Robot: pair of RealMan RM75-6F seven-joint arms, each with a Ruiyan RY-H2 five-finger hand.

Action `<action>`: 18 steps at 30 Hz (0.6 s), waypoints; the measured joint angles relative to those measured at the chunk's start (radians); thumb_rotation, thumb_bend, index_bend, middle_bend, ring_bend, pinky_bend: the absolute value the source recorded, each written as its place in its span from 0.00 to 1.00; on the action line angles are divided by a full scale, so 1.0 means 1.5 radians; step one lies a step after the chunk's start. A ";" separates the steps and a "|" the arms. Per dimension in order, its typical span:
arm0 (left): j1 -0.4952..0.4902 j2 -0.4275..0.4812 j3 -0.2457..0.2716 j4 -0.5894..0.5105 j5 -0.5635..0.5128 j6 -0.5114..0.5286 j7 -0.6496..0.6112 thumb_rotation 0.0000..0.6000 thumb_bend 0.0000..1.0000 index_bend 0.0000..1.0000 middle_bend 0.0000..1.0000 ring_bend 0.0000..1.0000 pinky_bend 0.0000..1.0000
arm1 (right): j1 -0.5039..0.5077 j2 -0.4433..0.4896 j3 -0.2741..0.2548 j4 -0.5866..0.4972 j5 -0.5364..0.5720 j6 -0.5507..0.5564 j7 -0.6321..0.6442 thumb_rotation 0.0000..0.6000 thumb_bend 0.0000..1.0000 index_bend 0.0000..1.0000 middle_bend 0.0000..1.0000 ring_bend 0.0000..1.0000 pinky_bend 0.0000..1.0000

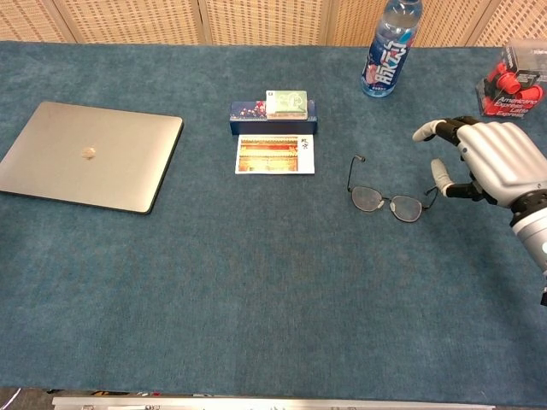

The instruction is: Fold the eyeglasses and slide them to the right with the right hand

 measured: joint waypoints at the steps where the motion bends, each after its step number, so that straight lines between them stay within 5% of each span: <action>1: 0.000 0.000 0.000 0.000 0.000 0.000 0.000 1.00 0.00 0.50 0.48 0.35 0.54 | 0.001 -0.002 0.000 0.004 -0.001 0.000 0.002 1.00 0.50 0.31 0.32 0.24 0.45; 18: 0.003 -0.004 0.002 0.010 -0.004 -0.003 -0.008 1.00 0.00 0.50 0.48 0.35 0.54 | 0.020 -0.044 0.013 0.081 -0.015 0.008 0.054 1.00 0.50 0.31 0.32 0.24 0.45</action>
